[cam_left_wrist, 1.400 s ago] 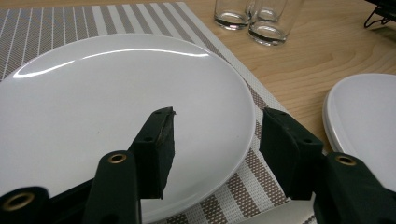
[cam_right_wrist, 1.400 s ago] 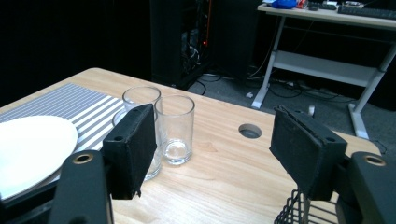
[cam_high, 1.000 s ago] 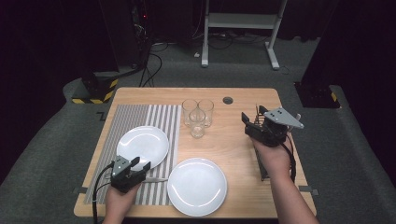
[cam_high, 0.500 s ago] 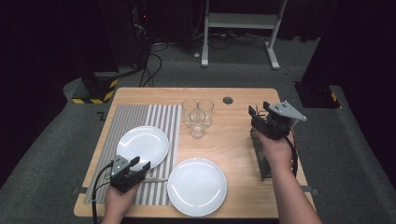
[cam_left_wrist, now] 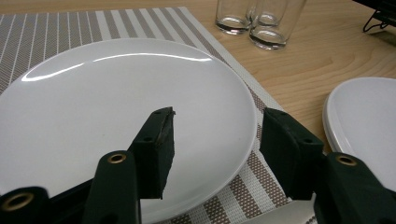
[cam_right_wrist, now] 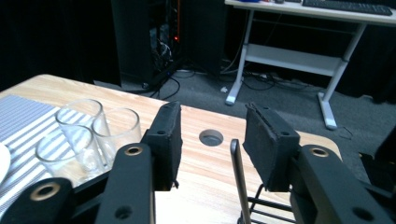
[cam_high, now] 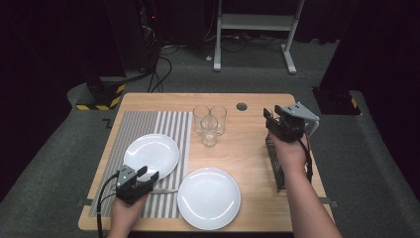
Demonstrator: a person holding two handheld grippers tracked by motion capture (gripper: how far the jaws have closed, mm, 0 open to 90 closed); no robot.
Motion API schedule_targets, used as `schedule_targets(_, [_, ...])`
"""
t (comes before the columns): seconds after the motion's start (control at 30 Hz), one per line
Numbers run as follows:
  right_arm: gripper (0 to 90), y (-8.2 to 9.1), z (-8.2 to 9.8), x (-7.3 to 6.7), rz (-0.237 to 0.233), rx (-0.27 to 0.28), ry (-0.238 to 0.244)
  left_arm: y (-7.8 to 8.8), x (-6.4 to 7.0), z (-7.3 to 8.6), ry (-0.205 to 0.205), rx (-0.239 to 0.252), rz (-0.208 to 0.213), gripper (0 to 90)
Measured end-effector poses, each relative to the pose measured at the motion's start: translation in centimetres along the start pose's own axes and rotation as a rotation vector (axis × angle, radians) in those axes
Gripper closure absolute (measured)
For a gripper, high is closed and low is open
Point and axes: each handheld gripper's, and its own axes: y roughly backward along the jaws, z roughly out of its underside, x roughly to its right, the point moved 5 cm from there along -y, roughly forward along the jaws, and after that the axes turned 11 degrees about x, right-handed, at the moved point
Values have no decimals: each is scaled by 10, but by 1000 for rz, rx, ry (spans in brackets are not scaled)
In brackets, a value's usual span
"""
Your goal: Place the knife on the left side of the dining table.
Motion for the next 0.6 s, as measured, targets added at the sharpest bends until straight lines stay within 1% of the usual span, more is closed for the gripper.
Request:
schedule_targets(0.07, [585, -4, 3, 2, 9, -18, -2, 0, 0, 0, 2, 0, -2, 447])
schedule_targets(0.17, [593, -7, 5, 3, 17, -25, 1, 0, 0, -1, 13, 9, -4, 447])
schedule_targets(0.2, [599, -7, 5, 4, 21, -26, 3, 0, 1, -1, 13, 10, -4, 447])
schedule_targets(0.23, [603, -8, 6, 4, 26, -28, 3, 1, 0, -1, 3, 3, -1, 447])
schedule_targets(0.37, [624, -10, 7, 7, 41, -35, -3, 0, 1, 0, 6, 2, 1, 447])
schedule_targets(0.5, [636, -13, 10, 7, 43, -49, -1, 1, 2, -1, 6, 5, 2, 448])
schedule_targets(0.6, [651, -14, 10, 7, 48, -49, -4, 1, 1, -1, 14, 8, 0, 448])
